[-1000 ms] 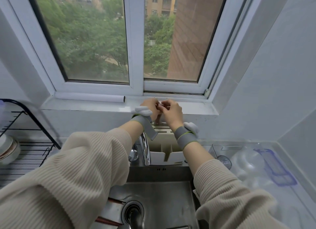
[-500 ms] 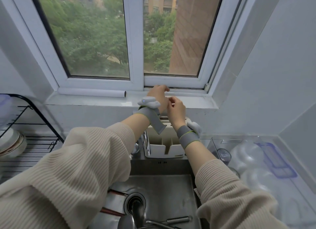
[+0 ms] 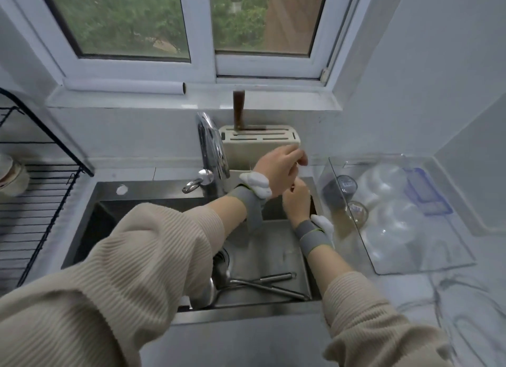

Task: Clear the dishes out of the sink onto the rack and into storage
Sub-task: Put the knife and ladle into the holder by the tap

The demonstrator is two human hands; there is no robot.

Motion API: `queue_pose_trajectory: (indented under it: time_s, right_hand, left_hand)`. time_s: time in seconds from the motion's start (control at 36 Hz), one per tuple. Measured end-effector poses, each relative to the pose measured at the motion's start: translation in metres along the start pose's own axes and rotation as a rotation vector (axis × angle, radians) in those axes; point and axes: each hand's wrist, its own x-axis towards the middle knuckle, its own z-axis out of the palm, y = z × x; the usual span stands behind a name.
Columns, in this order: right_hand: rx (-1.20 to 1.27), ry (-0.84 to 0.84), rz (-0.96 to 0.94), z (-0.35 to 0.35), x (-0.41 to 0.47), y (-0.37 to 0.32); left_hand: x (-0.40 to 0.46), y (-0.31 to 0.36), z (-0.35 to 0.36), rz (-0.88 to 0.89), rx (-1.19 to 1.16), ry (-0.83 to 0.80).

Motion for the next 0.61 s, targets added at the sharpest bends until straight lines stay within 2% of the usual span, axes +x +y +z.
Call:
queue_pose_trajectory:
  time_s: [0.11,0.28,0.44,0.56,0.61]
  right_hand:
    - [-0.114,-0.086,0.050,0.006,-0.021,0.033]
    - [-0.192,-0.330,0.147,0.024,-0.052,0.084]
    - [-0.435,-0.684,0.254,0.055,-0.084,0.137]
    - [-0.629,-0.764,0.191,0.064,-0.097,0.153]
    - [-0.682,-0.799,0.180,0.070,-0.100,0.160]
  left_hand:
    - [-0.037,-0.006,0.021,-0.026,-0.014,-0.128]
    - [-0.103,-0.027,0.052,-0.124,-0.049,-0.327]
    - [-0.182,-0.060,0.077,-0.418,-0.016,-0.618]
    - [-0.220,-0.082,0.086,-0.615,0.022,-0.868]
    - [-0.237,-0.091,0.090,-0.715,0.028,-0.930]
